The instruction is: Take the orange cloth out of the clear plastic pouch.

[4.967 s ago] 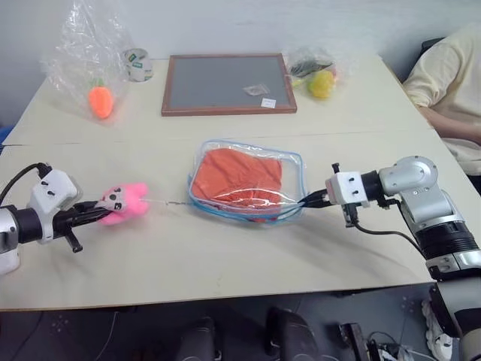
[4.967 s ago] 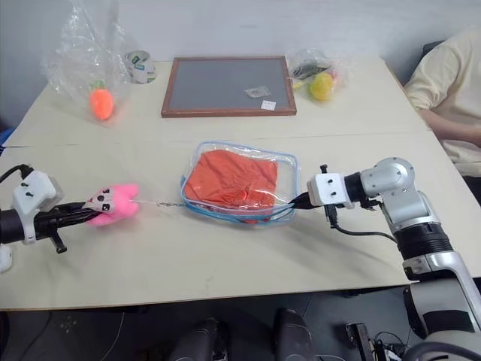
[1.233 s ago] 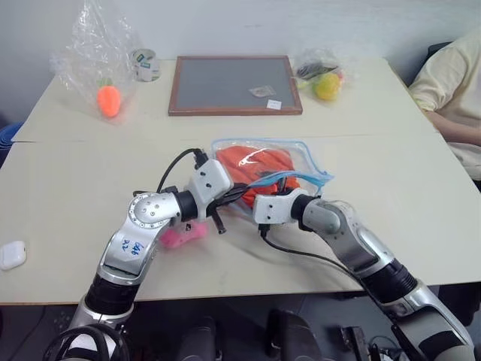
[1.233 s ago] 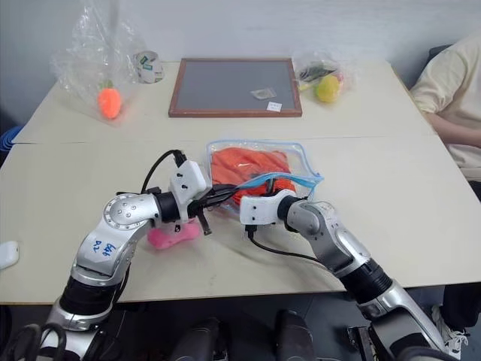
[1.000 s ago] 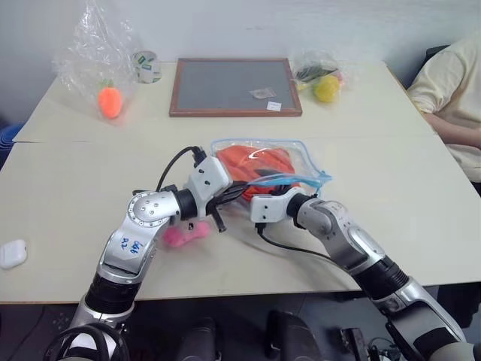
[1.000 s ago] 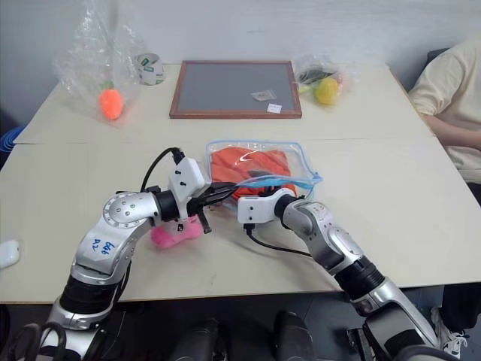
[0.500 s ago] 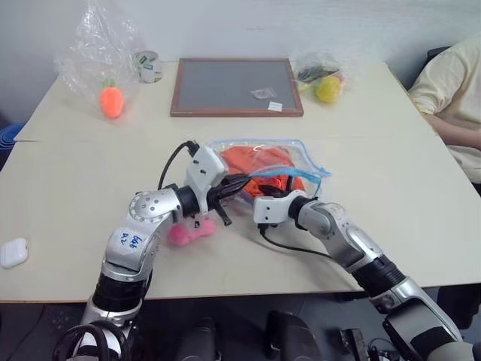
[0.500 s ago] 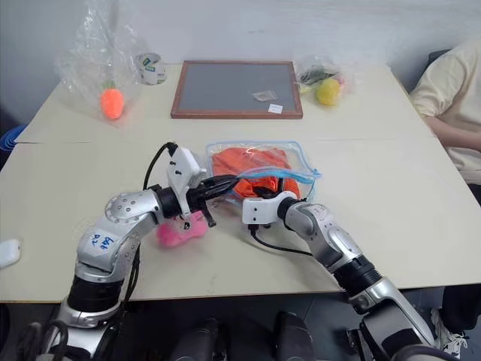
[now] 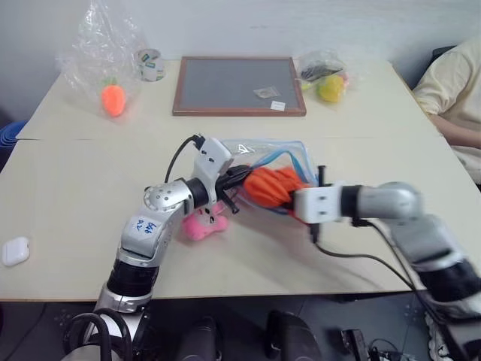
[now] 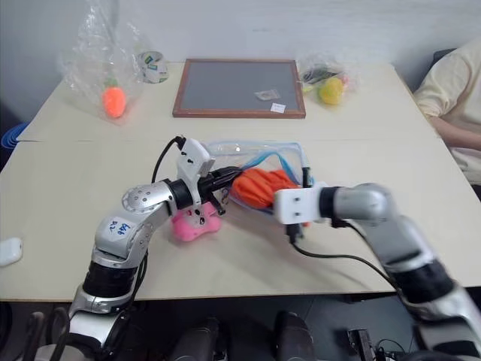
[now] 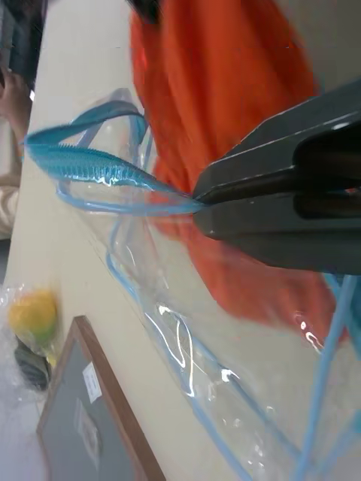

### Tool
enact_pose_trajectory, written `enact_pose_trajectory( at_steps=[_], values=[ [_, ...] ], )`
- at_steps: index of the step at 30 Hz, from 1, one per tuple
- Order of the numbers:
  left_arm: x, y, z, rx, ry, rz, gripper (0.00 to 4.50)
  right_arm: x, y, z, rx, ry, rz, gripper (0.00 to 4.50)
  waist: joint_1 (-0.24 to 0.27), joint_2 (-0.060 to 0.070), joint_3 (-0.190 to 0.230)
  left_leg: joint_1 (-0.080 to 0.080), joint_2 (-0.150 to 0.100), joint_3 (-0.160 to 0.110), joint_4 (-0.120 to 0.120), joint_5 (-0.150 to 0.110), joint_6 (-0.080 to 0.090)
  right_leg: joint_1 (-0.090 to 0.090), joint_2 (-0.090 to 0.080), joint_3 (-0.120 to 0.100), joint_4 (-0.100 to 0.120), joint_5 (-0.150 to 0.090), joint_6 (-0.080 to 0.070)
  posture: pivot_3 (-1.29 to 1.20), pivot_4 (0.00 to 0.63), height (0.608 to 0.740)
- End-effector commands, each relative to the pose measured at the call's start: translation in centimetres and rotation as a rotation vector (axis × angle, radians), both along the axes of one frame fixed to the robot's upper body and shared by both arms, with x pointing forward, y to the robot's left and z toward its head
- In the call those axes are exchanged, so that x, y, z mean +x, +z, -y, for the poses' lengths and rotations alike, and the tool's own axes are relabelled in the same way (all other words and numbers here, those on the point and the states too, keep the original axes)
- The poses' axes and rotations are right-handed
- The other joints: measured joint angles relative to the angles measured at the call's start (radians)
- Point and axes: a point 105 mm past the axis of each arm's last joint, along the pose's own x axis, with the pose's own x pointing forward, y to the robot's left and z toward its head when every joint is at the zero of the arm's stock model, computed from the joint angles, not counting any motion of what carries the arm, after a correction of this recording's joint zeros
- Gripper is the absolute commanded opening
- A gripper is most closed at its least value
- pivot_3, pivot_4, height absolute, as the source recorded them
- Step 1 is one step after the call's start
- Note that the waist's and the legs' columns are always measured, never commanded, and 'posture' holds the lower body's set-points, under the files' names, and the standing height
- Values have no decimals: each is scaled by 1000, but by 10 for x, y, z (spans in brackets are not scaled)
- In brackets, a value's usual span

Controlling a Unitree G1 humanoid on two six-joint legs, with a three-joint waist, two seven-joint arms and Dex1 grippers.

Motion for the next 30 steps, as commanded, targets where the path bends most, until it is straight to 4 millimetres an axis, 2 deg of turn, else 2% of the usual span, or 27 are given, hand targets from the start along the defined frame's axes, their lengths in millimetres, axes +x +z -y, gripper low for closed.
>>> enact_pose_trajectory(
  at_steps=[1, 3, 5, 6, 7, 10, 13, 14, 15, 17, 19, 21, 23, 24, 26, 27, 30],
  values=[
    [-1, 1, -4, 60, 0, 60, 0, -32, 39, 20, 106, 55, -227, 31, 5, 0, 0, 0, 0, 0, 0, 0, 1, 0, 0, 0, 0, 0, 0, 0, 150, 740],
    [-5, -1, -5, 97, -25, 80, 0, -28, 59, 46, 170, -43, -302, 31, 7, 0, 0, 0, 0, 0, 1, -1, 1, 0, -2, 0, 0, 0, 0, 0, 150, 740],
    [-13, -4, -8, 167, -62, 121, 0, -15, 78, 84, 224, -195, -325, 31, 7, 0, 0, 1, 0, 1, 1, -1, 2, 0, -2, 0, 0, 1, -1, 0, 150, 740],
    [-15, -5, -9, 192, -77, 134, 0, -12, 84, 96, 242, -239, -332, 31, 6, 0, 0, 0, 0, 1, 1, -1, 2, 0, -2, 0, 0, 1, -1, 0, 150, 740],
    [-22, -7, -10, 241, -116, 158, 0, -5, 92, 118, 241, -315, -306, 31, 6, 0, 0, 0, 0, 1, 0, -1, 2, 0, -2, 1, -1, 1, -1, 0, 150, 740],
    [-39, -15, -15, 346, -216, 193, 0, 15, 105, 173, 136, -516, -141, 31, 2, 1, 1, 0, 0, 4, -1, -2, 1, -2, -2, 1, -2, 1, -1, 0, 150, 740],
    [-49, -23, -22, 424, -271, 208, 0, 48, 118, 224, -65, -772, 158, 31, -14, 3, 2, 0, 0, 7, -1, -2, 1, -4, -3, 2, -2, 1, -1, 0, 150, 740],
    [-52, -24, -23, 442, -284, 210, 0, 59, 124, 234, -120, -824, 268, 31, -20, 4, 3, 0, -1, 8, -1, -2, 1, -4, -3, 3, -2, 1, -1, 0, 150, 740],
    [-53, -25, -24, 454, -292, 214, 0, 68, 127, 239, -153, -856, 355, 31, -24, 6, 4, 0, -1, 9, -1, -2, 1, -5, -3, 4, -3, 1, -1, 0, 150, 740],
    [-53, -25, -24, 468, -300, 227, 0, 84, 121, 232, -172, -831, 454, 31, -32, 6, 4, 0, 0, 10, -2, -2, 0, -6, -2, 4, -2, 0, -1, 0, 150, 740],
    [-53, -25, -23, 467, -299, 234, 0, 92, 94, 218, -204, -742, 456, 31, -41, 6, 4, 0, 2, 9, -4, -1, -2, -6, 0, 3, -2, 0, -1, 0, 150, 740],
    [-51, -25, -20, 462, -294, 235, 0, 94, 56, 207, -240, -666, 420, 31, -41, 6, 4, 0, 2, 9, -5, 0, -3, -6, 1, 3, -1, 0, -1, 0, 150, 740],
    [-52, -25, -18, 463, -299, 236, 0, 89, 15, 196, -253, -601, 342, 31, -35, 6, 4, 0, 2, 9, -6, 0, -3, -6, 1, 2, -1, 0, -1, 0, 150, 740],
    [-52, -25, -18, 466, -303, 236, 0, 84, 2, 192, -261, -575, 313, 31, -33, 6, 4, -1, 2, 9, -5, 0, -3, -6, 1, 1, -1, 0, -1, 0, 150, 740],
    [-54, -26, -18, 470, -314, 228, 444, 75, -23, 186, -265, -546, 260, 0, -19, 9, 5, -2, 1, 9, -3, 0, -2, -6, 0, 2, -1, 0, 0, 0, 150, 740],
    [-57, -26, -19, 465, -325, 218, 665, 71, -30, 185, -252, -548, 235, 719, -17, 9, 5, -2, 1, 8, -2, 0, -1, -6, 0, 2, 0, 0, 0, 0, 150, 740],
    [-63, -19, -22, 423, -336, 196, 1521, 62, -38, 184, -217, -563, 170, 1614, -17, 9, 5, 0, 1, 6, 0, 0, 0, -3, 0, 2, 1, 1, 0, 0, 150, 740]
  ],
)
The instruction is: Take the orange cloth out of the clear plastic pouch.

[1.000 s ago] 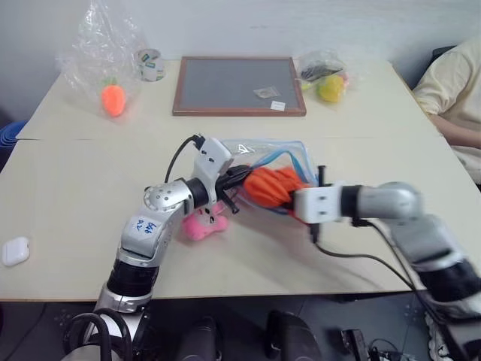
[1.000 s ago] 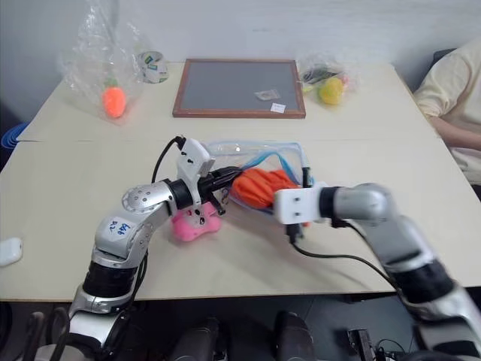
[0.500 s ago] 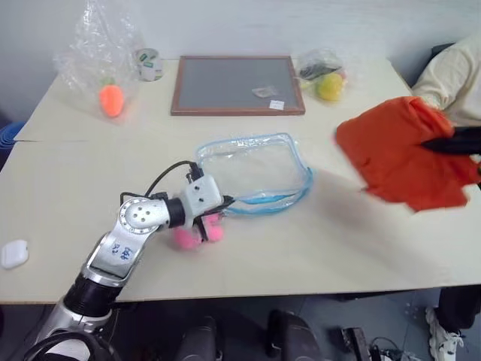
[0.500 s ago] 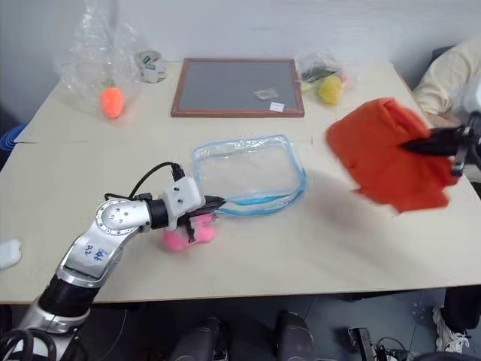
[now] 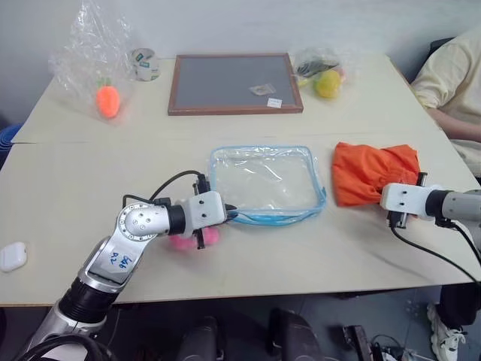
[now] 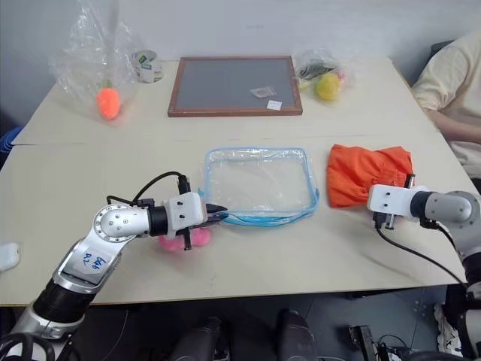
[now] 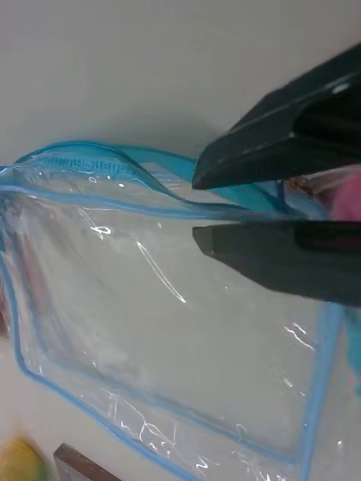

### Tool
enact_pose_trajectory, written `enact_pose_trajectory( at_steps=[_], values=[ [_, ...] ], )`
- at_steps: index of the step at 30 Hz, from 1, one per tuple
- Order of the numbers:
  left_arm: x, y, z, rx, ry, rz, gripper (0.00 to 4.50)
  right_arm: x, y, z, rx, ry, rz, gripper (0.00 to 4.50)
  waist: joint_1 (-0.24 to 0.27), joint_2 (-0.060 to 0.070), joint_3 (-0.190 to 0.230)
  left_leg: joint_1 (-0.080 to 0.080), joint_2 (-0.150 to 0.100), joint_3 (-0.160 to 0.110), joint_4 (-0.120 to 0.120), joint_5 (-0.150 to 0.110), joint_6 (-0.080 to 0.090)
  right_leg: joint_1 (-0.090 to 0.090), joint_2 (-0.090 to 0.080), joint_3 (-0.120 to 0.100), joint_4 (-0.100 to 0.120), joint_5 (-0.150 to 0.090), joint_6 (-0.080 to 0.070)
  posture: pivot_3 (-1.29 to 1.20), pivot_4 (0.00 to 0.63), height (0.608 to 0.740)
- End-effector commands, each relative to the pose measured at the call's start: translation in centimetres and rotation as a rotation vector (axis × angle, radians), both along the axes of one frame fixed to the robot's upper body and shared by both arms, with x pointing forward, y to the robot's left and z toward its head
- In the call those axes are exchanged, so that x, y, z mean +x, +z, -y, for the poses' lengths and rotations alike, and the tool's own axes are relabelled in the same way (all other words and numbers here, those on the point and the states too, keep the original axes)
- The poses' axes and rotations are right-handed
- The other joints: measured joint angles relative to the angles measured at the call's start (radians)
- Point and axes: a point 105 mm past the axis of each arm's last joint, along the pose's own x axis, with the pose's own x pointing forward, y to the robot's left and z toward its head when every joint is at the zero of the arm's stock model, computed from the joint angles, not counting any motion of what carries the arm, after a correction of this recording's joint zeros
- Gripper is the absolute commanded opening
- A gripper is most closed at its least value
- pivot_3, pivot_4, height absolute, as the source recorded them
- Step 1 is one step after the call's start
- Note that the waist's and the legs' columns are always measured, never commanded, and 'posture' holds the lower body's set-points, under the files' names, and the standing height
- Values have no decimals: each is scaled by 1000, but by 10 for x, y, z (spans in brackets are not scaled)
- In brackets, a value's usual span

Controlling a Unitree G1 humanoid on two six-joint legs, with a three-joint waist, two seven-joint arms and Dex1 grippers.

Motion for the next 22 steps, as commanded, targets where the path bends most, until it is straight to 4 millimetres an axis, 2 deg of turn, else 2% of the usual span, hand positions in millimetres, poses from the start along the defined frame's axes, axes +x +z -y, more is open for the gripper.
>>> enact_pose_trajectory(
  at_steps=[1, 4, 8, 9, 10, 12, 14, 15, 17, 19, 22],
  values=[
    [-9, 20, -2, -61, -14, 3, 1917, -7, 14, 1, 56, -15, -5, 2044, 0, 0, 0, 1, 0, 0, 0, 0, 0, 1, 0, 1, 0, 0, 0, 0, 150, 740],
    [-17, 31, -7, -119, -16, -61, 2838, -24, 14, 0, 167, -46, -144, 3049, 6, 0, 0, 1, 0, -1, 0, 0, 0, 1, 0, 1, 1, 0, 0, 0, 150, 740],
    [-32, 59, -21, -224, -44, -173, 4099, -38, 41, 4, 405, -99, -223, 4412, 5, 0, 0, 1, 0, -3, 1, 0, 0, 2, 0, 0, 0, 0, 0, 0, 150, 740],
    [-32, 68, -32, -247, -29, -196, 4457, -42, 51, 13, 451, -133, -233, 4500, 5, 0, 0, 1, 0, -3, 1, 0, 0, 2, 0, 0, 0, 0, 0, 0, 150, 740],
    [-32, 77, -46, -264, -7, -213, 4485, -46, 63, 24, 501, -172, -245, 4500, 4, 0, 0, 1, 0, -3, 1, 0, 0, 2, -1, 0, 1, 0, 0, 0, 150, 740],
    [-32, 88, -60, -284, 14, -230, 4485, -52, 75, 34, 555, -209, -259, 4500, 4, 1, 0, 1, 0, -3, 1, 0, 0, 2, -1, 0, 1, 0, 0, 0, 150, 740],
    [-23, 98, -90, -265, 104, -218, 4485, -61, 90, 52, 603, -271, -266, 4500, 2, 1, 0, 2, 0, -3, 1, 0, 0, 2, 0, 0, 0, 0, -1, 0, 150, 740],
    [-21, 105, -112, -236, 140, -220, 4485, -66, 100, 69, 622, -322, -249, 4500, 1, 0, 0, 2, 0, -2, 0, 0, 0, 2, 0, 0, 0, 0, -1, 0, 150, 740],
    [-17, 113, -138, -160, 182, -176, 4485, -72, 109, 90, 650, -382, -205, 4500, 0, 1, 0, 1, 0, -1, 0, -1, 0, 0, 1, 0, -1, 0, -1, 0, 150, 740],
    [-10, 111, -152, -92, 201, -139, 4485, -73, 109, 99, 697, -410, -195, 4500, -3, 1, 0, 1, 0, 1, -1, -1, -1, -1, 2, 0, -1, -1, -2, 0, 150, 740],
    [-2, 110, -153, -76, 181, -124, 4485, -71, 101, 103, 708, -429, -207, 4500, -5, 1, 0, 2, 0, 3, -2, -2, -1, -1, 2, 2, -1, -1, -2, 0, 150, 740]
  ],
)
